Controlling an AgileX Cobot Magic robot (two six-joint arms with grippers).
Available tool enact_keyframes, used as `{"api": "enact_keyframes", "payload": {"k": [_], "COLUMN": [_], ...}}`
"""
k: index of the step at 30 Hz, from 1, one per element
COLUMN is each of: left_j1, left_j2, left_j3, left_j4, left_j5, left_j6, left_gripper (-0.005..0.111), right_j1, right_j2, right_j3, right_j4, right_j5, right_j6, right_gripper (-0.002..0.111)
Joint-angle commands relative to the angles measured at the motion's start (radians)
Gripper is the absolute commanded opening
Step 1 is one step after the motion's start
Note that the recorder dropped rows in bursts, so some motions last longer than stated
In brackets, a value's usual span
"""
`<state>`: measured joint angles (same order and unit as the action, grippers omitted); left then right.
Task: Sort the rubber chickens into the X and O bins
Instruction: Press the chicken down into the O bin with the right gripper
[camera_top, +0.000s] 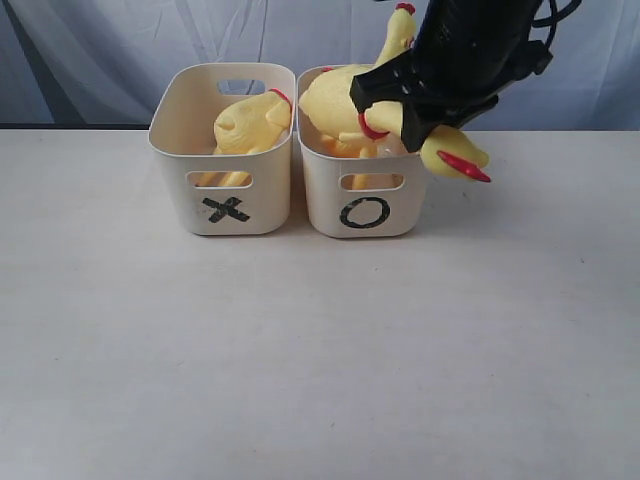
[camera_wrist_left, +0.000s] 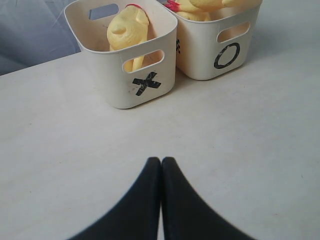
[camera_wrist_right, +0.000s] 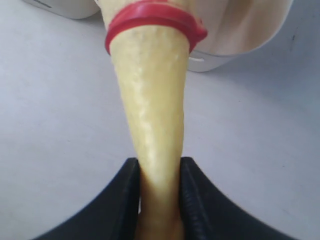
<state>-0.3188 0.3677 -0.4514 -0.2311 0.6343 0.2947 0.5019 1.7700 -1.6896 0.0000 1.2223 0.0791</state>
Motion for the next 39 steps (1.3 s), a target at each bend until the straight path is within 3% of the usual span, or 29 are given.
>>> {"api": "enact_keyframes", "payload": {"k": [1, 19, 31, 39], "left_j1": [0.001, 0.001, 0.001, 0.001], "left_j2": [-0.007, -0.007, -0.007, -0.007], "left_j3": [0.002, 0.002, 0.002, 0.002], "left_j4": [0.0, 0.0, 0.0, 0.0], "left_j5": [-0.006, -0.006, -0.006, -0.006], "left_j6": [0.001, 0.001, 0.001, 0.001], "left_gripper": [0.0, 0.0, 0.0, 0.0], "right_j1": [-0.002, -0.002, -0.002, -0.002], "right_j2": [-0.004, 0.047, 0.047, 0.049], "right_j3": [-0.01, -0.01, -0.01, -0.01], "right_j4": [0.017, 0.039, -0.225, -0.119], "right_j5": [-0.024, -0.045, -0.001, -0.001], "right_j6": [0.001, 0.001, 0.02, -0.021], "right_gripper": [-0.001, -0.001, -0.001, -0.001]}}
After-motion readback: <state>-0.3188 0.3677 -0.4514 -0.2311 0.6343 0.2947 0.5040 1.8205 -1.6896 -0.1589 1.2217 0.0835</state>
